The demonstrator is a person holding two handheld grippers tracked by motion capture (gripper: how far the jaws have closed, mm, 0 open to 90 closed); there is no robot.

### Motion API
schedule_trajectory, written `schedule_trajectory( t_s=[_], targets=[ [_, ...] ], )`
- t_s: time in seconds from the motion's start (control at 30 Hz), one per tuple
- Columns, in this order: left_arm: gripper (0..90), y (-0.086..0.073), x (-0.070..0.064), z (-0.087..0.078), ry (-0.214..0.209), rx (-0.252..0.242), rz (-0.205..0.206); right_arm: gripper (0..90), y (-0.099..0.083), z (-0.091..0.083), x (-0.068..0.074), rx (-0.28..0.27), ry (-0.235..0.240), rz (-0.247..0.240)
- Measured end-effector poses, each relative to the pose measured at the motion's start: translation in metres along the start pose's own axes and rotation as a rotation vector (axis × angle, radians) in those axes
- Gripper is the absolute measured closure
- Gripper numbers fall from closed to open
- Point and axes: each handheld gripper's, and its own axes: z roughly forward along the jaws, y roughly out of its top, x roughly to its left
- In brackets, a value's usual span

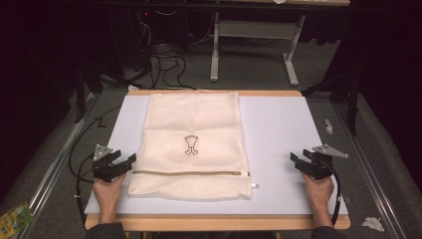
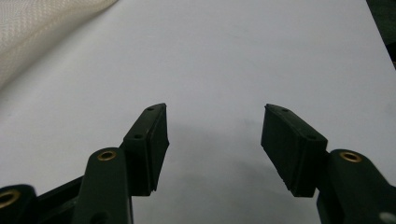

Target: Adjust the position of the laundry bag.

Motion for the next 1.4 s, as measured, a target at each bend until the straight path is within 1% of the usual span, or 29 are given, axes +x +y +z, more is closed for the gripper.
schedule_trajectory(
  t_s=[0.1,0.33,0.43,0.5,0.53,0.57,0.6,0.67,0.7,0.77,0.8,0.83,0.87,0.9,0.97,1.03,1.07,1.17,1.2,1.27,1.37,1.4],
  targets=[
    [33.0,0.0000,0.0002,0.0001,-0.004,0.001,-0.002,42.1,0.0000,0.0000,0.0000,0.000,0.000,0.001],
    [32.8,-0.0007,-0.0011,-0.0010,-0.005,-0.013,0.012,42.4,0.0001,0.0002,0.0006,0.004,0.000,-0.005],
    [32.7,-0.0012,-0.0002,-0.0026,-0.013,-0.024,0.006,42.4,0.0001,0.0002,0.0005,0.004,0.000,-0.005],
    [33.0,-0.0013,-0.0001,-0.0026,-0.011,-0.029,0.003,42.3,0.0001,0.0004,0.0005,0.004,-0.001,-0.003],
    [34.8,-0.0018,-0.0003,-0.0042,-0.004,-0.039,0.010,42.4,0.0001,0.0001,0.0004,0.003,0.001,-0.004],
    [36.4,-0.0018,-0.0003,-0.0042,-0.004,-0.039,0.010,42.4,0.0001,0.0001,0.0004,0.003,0.001,-0.004],
    [36.7,-0.0030,-0.0025,-0.0062,0.018,-0.067,0.017,42.9,0.0001,-0.0002,0.0008,0.001,0.000,-0.005],
    [36.1,-0.0032,-0.0023,-0.0066,0.015,-0.072,0.016,43.2,0.0002,0.0000,0.0013,0.003,-0.001,-0.005],
    [36.0,-0.0032,-0.0023,-0.0066,0.015,-0.072,0.016,43.6,0.0002,0.0000,0.0015,0.002,0.000,-0.006],
    [35.9,-0.0030,-0.0010,-0.0068,-0.001,-0.072,0.012,45.0,0.0002,-0.0003,0.0018,-0.001,-0.003,-0.017],
    [35.3,-0.0027,-0.0006,-0.0064,-0.010,-0.069,0.012,45.3,0.0003,-0.0002,0.0022,0.001,-0.004,-0.015],
    [34.3,-0.0027,-0.0006,-0.0064,-0.010,-0.069,0.012,45.3,0.0003,-0.0002,0.0022,0.001,-0.004,-0.015],
    [33.7,-0.0024,-0.0005,-0.0060,-0.023,-0.066,0.015,45.5,0.0007,0.0002,0.0020,0.007,-0.003,-0.017],
    [33.4,-0.0024,-0.0005,-0.0060,-0.023,-0.066,0.015,45.5,0.0007,0.0002,0.0020,0.007,-0.003,-0.017],
    [31.7,-0.0017,0.0002,-0.0054,-0.035,-0.054,0.015,46.2,0.0010,-0.0003,0.0021,-0.002,-0.006,-0.011],
    [31.3,-0.0012,0.0009,-0.0047,-0.042,-0.049,0.008,46.4,0.0010,-0.0006,0.0020,-0.002,-0.007,-0.010],
    [29.7,-0.0003,0.0023,-0.0040,-0.052,-0.036,-0.004,46.8,0.0014,-0.0008,0.0014,-0.004,-0.013,-0.008],
    [27.1,0.0005,0.0030,-0.0032,-0.052,-0.030,-0.011,46.8,0.0016,-0.0011,0.0008,-0.004,-0.011,-0.004],
    [26.7,0.0013,0.0034,-0.0036,-0.051,-0.030,-0.018,47.5,0.0015,-0.0019,0.0010,-0.006,-0.004,0.012],
    [26.4,0.0020,0.0037,-0.0043,-0.049,-0.030,-0.022,48.3,0.0015,-0.0032,0.0021,-0.003,0.005,0.026],
    [26.5,0.0025,0.0036,-0.0050,-0.045,-0.029,-0.021,48.5,0.0015,-0.0045,0.0038,-0.004,0.019,0.029],
    [26.9,0.0028,0.0031,-0.0054,-0.052,-0.022,-0.019,49.1,0.0017,-0.0052,0.0040,-0.006,0.020,0.028]
  ],
)
